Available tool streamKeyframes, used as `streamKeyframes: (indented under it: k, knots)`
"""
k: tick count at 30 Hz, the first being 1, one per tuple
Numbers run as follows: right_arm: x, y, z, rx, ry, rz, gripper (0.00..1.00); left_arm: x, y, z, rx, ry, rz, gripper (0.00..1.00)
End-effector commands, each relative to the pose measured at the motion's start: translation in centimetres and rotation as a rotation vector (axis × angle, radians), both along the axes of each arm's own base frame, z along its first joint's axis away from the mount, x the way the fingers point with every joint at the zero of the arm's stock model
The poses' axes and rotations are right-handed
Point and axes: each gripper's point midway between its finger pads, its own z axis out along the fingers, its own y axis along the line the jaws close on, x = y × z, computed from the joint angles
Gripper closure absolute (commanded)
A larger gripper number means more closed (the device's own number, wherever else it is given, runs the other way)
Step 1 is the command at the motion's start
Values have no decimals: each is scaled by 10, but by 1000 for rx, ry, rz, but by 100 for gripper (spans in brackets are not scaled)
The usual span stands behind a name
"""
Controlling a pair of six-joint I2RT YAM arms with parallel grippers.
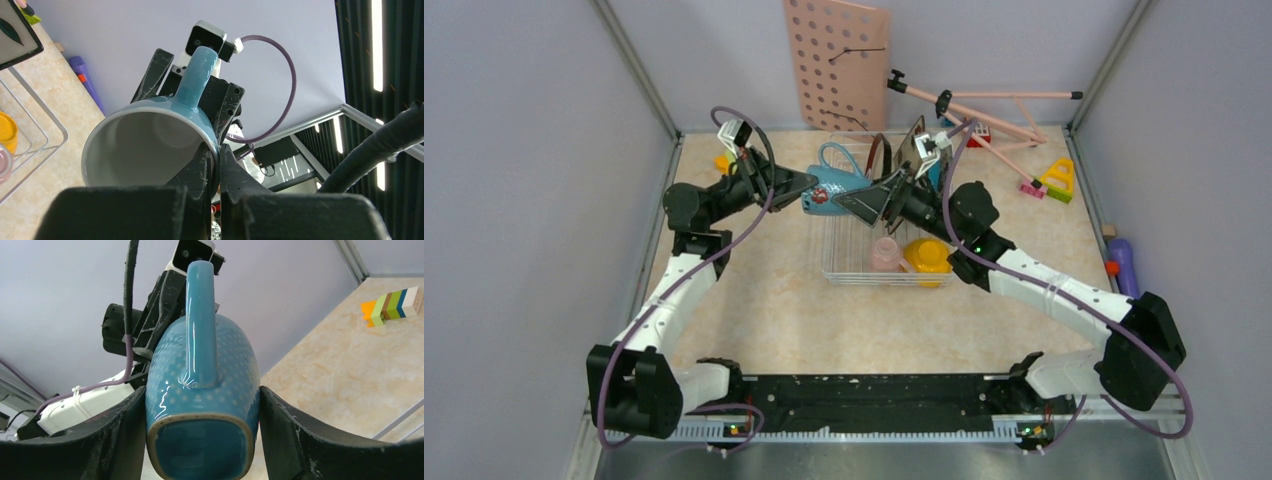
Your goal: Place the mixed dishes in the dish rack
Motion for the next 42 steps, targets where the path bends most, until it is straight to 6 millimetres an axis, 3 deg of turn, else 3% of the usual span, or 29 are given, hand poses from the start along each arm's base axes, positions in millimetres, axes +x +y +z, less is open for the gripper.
streamKeyframes:
  k: [1, 6, 11, 14, 17, 26, 42]
  knots:
    - [2, 6, 15, -10, -8, 1, 87, -3, 2, 12, -13, -155, 52, 78]
    - [28, -6, -13, -180, 91, -151, 88, 28, 11, -42, 211, -76, 233, 39]
    - [49, -27, -52, -378, 187, -306, 93, 45, 38, -83, 488, -62, 461, 29]
    - [59, -38, -73, -489, 232, -393, 94, 52, 58, -105, 628, -30, 565, 28]
    - [68, -40, -82, -587, 249, -478, 97, 50, 70, -118, 696, -32, 627, 28]
    - [95, -24, -121, -804, 403, -660, 100, 44, 88, -146, 771, 12, 708, 27]
    - [125, -3, -203, -1050, 487, -716, 100, 36, 98, -152, 829, -21, 742, 27]
